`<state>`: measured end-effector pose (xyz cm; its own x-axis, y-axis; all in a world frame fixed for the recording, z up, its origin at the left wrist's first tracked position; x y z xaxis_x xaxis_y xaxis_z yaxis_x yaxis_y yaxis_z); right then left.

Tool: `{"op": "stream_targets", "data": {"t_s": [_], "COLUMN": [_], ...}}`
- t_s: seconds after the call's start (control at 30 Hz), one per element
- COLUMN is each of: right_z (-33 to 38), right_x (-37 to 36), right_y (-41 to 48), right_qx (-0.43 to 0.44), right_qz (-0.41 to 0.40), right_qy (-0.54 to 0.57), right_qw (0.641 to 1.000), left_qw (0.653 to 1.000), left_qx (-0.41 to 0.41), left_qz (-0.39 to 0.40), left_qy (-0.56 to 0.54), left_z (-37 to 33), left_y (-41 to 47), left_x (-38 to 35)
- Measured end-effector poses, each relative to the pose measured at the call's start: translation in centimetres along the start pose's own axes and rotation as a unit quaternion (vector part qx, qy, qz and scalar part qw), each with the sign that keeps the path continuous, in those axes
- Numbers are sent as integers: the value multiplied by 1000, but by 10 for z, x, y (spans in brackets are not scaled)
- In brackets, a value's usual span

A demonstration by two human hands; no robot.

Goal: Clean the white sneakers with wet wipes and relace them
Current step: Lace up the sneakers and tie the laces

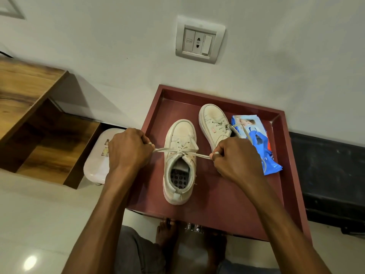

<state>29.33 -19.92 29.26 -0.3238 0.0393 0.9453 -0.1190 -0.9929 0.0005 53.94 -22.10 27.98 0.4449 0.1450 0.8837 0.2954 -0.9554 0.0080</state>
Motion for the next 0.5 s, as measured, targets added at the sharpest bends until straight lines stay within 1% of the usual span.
{"op": "stream_targets", "data": {"t_s": [0.13, 0.27, 0.33, 0.37, 0.43, 0.47, 0.5], "right_z": [5, 11, 9, 9, 12, 15, 18], "right_x": [0, -9, -8, -6, 2, 5, 5], "right_y": [-5, -11, -10, -9, -6, -6, -6], "right_qx": [27, 43, 30, 28, 57, 84, 112], "right_qz": [-16, 29, 43, 38, -18, -39, -41], "right_qy": [-18, -16, 4, 16, 48, 70, 91], "right_qw": [999, 999, 999, 999, 997, 993, 989], "left_qw": [1000, 997, 997, 997, 993, 988, 982], "left_qx": [-9, -17, -36, -52, -102, -127, -146], "left_qz": [18, 68, 68, 49, 25, 38, 69], "left_qy": [-6, -7, 2, -7, -56, -79, -92], "left_z": [2, 7, 5, 2, -7, -12, -18], "left_y": [-3, 0, 5, 6, 6, 5, 1], "left_x": [-1, -3, 2, 7, 14, 14, 13]}}
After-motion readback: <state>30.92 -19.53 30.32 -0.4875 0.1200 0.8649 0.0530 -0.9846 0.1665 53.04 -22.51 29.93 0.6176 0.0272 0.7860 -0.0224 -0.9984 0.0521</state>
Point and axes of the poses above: each hand's wrist, its own y-axis towards the middle knuckle, its own x-axis out of the back of the hand, z = x × y, the point moved 4 cm from there along y, towards the middle knuckle, and after that the axes turned 3 degrees about -z, right-handed, at the moved point
